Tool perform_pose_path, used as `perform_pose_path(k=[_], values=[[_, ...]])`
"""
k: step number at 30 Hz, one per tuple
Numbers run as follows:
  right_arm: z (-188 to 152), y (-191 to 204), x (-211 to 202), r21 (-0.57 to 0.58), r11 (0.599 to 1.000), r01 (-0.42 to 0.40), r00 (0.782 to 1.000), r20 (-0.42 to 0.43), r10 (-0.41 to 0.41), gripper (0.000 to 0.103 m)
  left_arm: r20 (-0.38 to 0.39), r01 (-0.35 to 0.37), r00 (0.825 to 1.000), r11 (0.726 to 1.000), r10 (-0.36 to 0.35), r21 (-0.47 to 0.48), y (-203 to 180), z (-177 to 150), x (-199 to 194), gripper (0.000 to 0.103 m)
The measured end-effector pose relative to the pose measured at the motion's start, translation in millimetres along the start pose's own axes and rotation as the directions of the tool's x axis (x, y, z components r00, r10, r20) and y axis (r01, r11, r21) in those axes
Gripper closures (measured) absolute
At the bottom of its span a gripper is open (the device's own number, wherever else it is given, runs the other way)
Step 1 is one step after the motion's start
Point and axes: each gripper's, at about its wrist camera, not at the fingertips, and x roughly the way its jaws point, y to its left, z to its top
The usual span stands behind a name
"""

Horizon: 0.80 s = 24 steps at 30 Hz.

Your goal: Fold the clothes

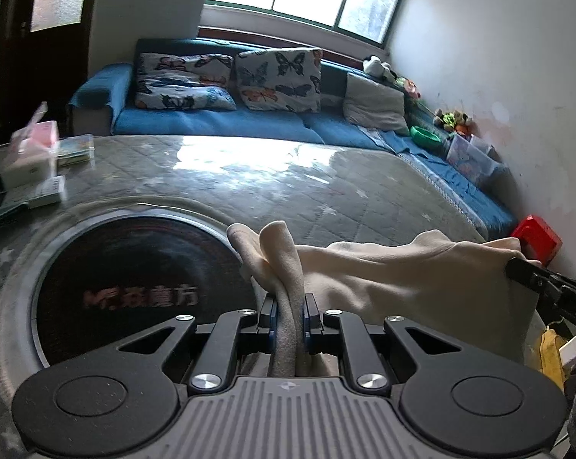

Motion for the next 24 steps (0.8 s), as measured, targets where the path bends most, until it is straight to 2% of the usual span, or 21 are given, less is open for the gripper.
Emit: perform_pose_path(k=[5, 14, 21, 24], values=[[-6, -18, 13, 0.023, 0.999, 0.046, 0.999, -0.024, -0.045, 0.093, -0.027, -0.003, 1.0, 0.999, 0.004, 0.038, -17, 1, 23, 0.089], [-21, -34, 32, 0.036, 0.994, 0.101, 0.993, -0.069, -0.099, 0.093, -0.074, 0.0, 0.997, 0.999, 0.003, 0.049, -25, 1, 51, 0.089], [-30, -38, 46, 0.029, 0.99, 0.136, 0.985, -0.109, -0.132, 0.093, -0.092, -0.006, 0.996, 0.997, 0.013, 0.073, -23, -6, 56, 0.088], [-33, -40, 51, 0.03, 0.988, 0.152, 0.981, -0.126, -0.147, 0.092, -0.095, -0.023, 0.995, 0.997, 0.03, 0.077, -20, -8, 56, 0.083]])
